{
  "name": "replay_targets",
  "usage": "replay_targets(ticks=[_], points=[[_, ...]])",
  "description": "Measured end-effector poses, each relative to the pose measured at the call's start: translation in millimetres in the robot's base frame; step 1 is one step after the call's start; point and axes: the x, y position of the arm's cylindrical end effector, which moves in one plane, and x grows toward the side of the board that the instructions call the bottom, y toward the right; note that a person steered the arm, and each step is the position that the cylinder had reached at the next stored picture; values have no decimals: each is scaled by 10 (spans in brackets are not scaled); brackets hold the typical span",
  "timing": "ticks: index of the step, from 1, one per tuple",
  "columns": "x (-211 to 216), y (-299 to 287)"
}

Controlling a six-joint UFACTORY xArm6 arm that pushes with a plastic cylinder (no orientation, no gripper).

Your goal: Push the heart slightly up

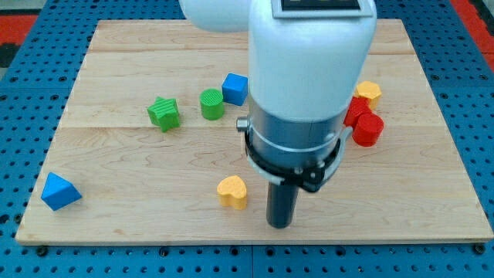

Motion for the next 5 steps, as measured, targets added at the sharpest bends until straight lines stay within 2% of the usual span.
replay_targets(ticks=[1,2,3,4,5], points=[[-215,0],[183,76],[315,-93],[-15,-697],[-171,-391]])
